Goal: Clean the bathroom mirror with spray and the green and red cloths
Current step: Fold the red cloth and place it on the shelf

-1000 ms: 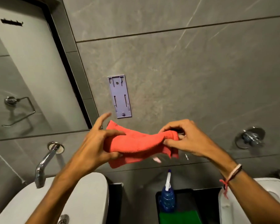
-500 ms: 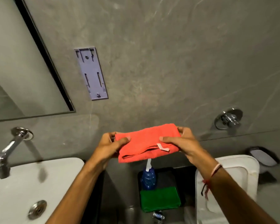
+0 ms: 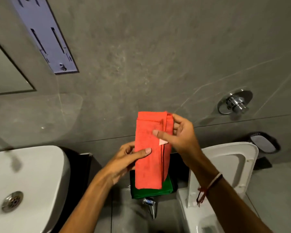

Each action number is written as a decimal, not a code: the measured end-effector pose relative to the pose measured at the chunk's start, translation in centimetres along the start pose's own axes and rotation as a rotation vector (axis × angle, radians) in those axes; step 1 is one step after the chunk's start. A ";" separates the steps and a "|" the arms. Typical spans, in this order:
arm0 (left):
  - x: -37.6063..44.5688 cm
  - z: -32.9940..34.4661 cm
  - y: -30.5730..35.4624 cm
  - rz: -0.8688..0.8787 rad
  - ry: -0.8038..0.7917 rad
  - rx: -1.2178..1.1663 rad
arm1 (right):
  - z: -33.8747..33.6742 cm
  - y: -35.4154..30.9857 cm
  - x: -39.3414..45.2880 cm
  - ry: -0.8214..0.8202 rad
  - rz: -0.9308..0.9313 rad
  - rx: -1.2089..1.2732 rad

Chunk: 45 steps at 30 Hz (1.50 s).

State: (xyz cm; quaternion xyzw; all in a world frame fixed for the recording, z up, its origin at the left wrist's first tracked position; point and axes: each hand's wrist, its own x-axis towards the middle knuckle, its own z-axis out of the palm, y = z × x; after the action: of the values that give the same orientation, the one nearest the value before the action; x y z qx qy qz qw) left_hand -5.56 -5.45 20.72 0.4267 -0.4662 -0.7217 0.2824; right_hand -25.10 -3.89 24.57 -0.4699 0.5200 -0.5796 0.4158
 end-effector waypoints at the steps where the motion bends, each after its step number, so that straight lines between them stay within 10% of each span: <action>1: 0.3 0.1 0.0 0.051 0.017 -0.012 | 0.0 -0.1 0.6 0.008 0.075 0.035; 8: 0.8 1.2 -0.1 0.222 0.282 0.023 | -1.2 4.0 -1.1 -0.209 0.441 0.075; 20: 0.5 1.7 -1.8 0.387 0.197 1.056 | -4.2 6.2 -3.5 -0.294 -0.004 -0.613; 27: 2.9 2.1 -6.5 0.202 -0.037 0.482 | -5.8 11.6 -4.6 -0.142 0.493 0.002; 36: 5.3 3.3 -13.3 0.407 0.474 1.278 | -3.6 21.3 -4.6 0.115 0.745 0.252; 45: 5.6 -3.2 -12.6 0.641 0.917 1.646 | 0.4 31.6 1.6 0.251 0.903 -0.141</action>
State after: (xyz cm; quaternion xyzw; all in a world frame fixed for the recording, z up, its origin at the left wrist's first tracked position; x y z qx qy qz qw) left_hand -5.54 -6.21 6.60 0.5810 -0.7606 0.1719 0.2330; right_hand -25.29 -9.12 -6.67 -0.1504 0.7566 -0.3562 0.5273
